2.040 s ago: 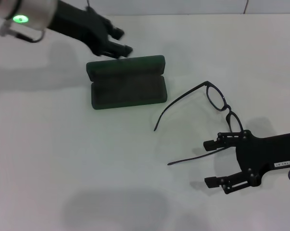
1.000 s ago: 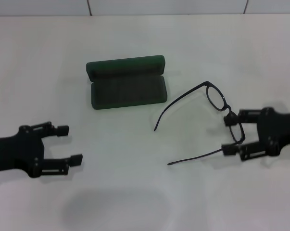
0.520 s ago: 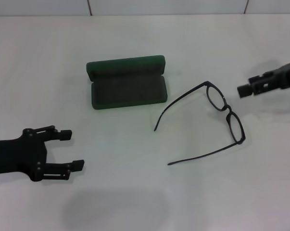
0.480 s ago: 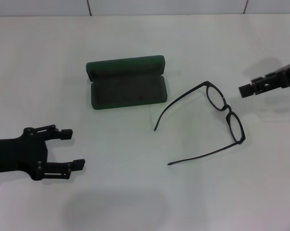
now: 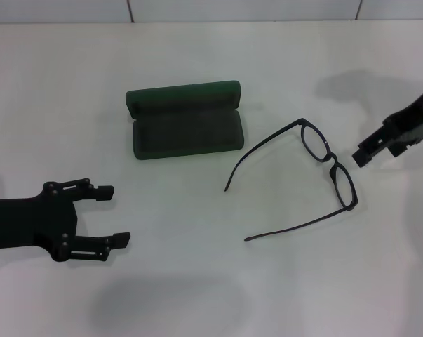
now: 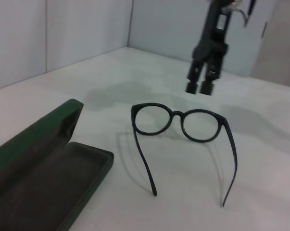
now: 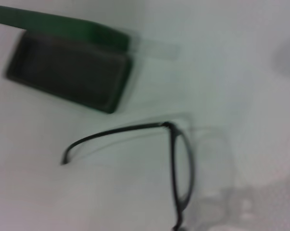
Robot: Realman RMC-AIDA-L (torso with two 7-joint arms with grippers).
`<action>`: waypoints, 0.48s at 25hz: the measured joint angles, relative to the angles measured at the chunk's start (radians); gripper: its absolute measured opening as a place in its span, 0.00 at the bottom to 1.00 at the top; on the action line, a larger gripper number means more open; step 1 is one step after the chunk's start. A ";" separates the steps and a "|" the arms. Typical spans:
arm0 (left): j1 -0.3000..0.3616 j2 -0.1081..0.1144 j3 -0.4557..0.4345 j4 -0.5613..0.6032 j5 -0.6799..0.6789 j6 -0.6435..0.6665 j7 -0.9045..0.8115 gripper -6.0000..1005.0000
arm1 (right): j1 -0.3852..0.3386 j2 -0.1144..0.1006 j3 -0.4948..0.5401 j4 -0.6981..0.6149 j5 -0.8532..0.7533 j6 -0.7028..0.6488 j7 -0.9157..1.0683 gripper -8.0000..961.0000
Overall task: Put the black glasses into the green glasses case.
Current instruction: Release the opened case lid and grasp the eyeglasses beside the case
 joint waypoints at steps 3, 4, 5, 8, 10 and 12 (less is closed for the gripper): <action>0.001 -0.002 0.000 0.000 0.009 -0.002 0.031 0.89 | 0.039 0.024 -0.001 0.007 -0.084 0.027 0.063 0.90; 0.002 -0.002 0.000 0.000 0.012 -0.004 0.041 0.89 | 0.048 0.030 -0.002 0.009 -0.101 0.031 0.079 0.90; 0.002 -0.002 0.000 0.000 0.012 -0.005 0.046 0.89 | 0.062 0.041 -0.002 0.010 -0.123 0.034 0.098 0.90; 0.005 -0.002 0.000 0.000 0.012 -0.005 0.049 0.89 | 0.090 0.064 -0.008 0.006 -0.148 0.041 0.135 0.90; 0.007 0.000 0.000 0.000 0.012 -0.004 0.046 0.89 | 0.107 0.075 -0.022 0.004 -0.161 0.053 0.160 0.90; 0.009 0.001 0.000 0.000 0.015 -0.001 0.044 0.89 | 0.118 0.088 -0.039 0.003 -0.170 0.072 0.179 0.90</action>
